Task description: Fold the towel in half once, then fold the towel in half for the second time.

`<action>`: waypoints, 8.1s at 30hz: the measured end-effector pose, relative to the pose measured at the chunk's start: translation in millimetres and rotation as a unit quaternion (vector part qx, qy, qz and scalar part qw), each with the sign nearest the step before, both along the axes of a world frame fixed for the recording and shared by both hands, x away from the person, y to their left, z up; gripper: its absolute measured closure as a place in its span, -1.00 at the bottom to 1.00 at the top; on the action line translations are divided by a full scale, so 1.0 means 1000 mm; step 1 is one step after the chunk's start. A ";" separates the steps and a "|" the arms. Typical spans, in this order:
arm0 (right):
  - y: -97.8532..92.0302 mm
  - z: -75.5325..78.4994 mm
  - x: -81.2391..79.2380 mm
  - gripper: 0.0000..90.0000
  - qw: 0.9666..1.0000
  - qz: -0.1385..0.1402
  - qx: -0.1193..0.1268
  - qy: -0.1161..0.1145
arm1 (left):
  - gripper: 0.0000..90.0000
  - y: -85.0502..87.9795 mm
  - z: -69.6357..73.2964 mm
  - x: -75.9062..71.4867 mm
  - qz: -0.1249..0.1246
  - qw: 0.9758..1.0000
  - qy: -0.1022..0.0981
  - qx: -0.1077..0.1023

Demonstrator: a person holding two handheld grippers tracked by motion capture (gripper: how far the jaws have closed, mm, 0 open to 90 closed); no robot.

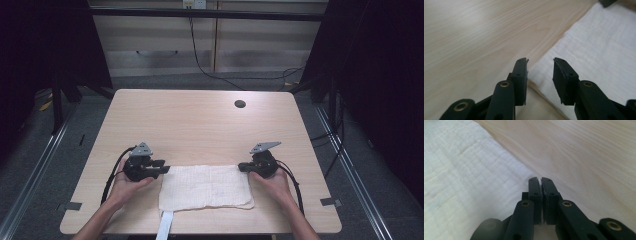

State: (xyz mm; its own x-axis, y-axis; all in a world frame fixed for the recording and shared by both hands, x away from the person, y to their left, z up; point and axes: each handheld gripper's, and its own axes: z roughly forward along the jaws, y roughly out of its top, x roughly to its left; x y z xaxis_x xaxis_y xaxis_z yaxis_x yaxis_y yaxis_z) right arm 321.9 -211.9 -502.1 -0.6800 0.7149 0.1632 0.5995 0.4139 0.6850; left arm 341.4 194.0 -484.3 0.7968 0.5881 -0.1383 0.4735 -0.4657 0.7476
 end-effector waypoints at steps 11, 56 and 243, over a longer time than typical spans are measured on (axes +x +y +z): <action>0.003 0.000 0.002 0.94 1.000 -0.008 -0.001 0.004 | 0.21 -0.006 -0.015 0.005 -0.005 1.000 0.015 0.019; 0.004 0.040 -0.019 0.96 0.994 0.003 0.082 -0.074 | 0.90 0.000 -0.018 0.001 -0.014 1.000 0.014 0.021; -0.053 0.036 -0.096 -0.16 0.985 -0.130 0.079 -0.085 | -0.56 0.062 0.012 -0.060 0.067 0.997 0.005 -0.049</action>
